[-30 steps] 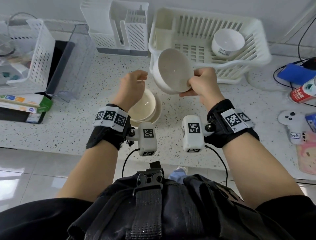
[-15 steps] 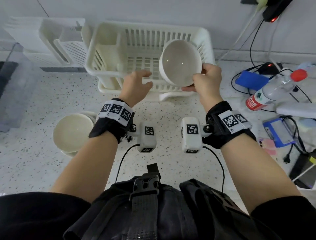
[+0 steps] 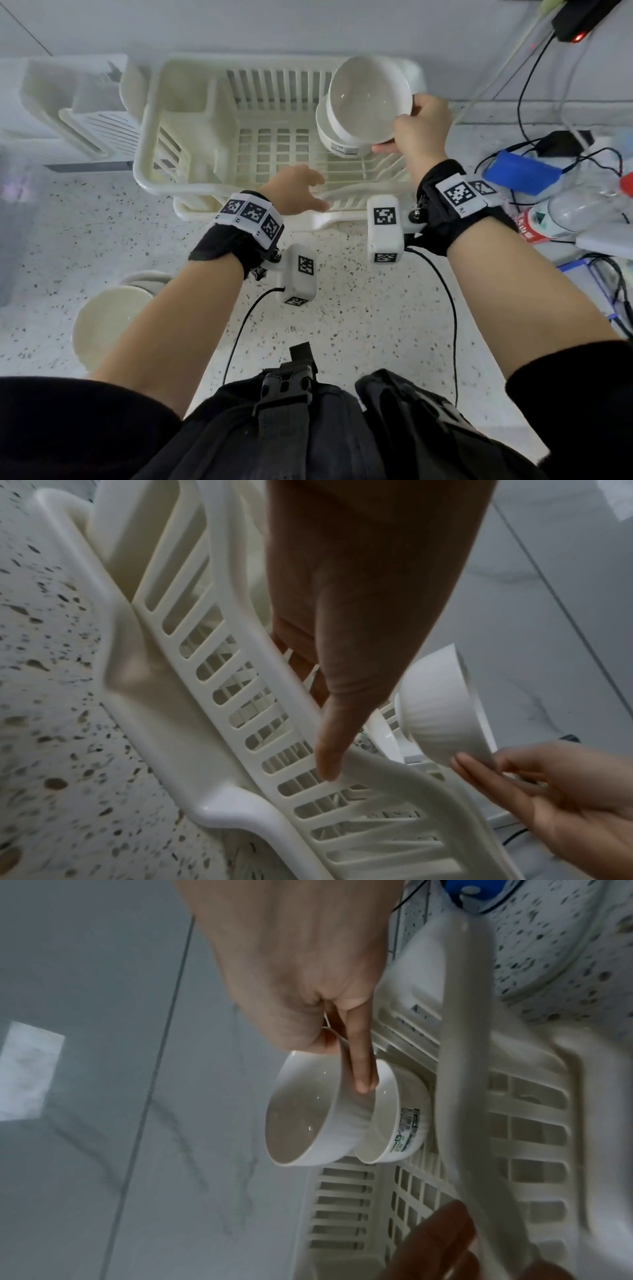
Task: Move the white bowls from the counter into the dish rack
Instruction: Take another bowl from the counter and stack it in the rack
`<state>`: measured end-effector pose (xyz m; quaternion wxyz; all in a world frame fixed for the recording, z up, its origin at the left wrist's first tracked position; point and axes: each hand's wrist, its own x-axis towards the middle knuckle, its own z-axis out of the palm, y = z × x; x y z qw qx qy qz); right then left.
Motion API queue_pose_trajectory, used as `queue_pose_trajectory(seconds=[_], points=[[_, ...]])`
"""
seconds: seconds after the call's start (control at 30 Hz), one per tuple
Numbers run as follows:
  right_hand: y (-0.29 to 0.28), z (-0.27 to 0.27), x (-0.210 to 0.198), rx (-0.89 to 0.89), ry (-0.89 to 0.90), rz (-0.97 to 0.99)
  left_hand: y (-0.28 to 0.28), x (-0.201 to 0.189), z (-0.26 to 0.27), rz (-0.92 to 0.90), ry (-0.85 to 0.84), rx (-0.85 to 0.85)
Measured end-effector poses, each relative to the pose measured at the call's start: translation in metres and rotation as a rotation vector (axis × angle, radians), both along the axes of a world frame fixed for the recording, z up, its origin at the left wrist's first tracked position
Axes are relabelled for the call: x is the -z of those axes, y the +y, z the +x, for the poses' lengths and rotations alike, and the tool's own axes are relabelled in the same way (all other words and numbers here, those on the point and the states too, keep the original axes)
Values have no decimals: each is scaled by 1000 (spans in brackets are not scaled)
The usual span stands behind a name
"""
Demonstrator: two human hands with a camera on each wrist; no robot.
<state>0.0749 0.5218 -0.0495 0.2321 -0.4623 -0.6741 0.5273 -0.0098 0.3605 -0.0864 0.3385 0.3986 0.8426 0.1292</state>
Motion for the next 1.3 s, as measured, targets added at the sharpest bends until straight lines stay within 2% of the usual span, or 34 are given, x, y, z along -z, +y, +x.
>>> queue_pose_trajectory(seconds=[0.23, 0.47, 0.67, 1.0, 1.3], points=[[18, -32, 21, 7, -124, 35, 11, 19, -19, -103, -88, 29], [26, -41, 31, -51, -200, 77, 18, 31, -25, -188, -127, 61], [31, -43, 35, -117, -275, 102, 17, 35, -24, -154, -82, 56], [40, -54, 43, -227, -435, 254, 17, 32, -21, -137, -35, 55], [42, -52, 40, -292, -569, 344, 16, 32, -20, -133, -38, 40]])
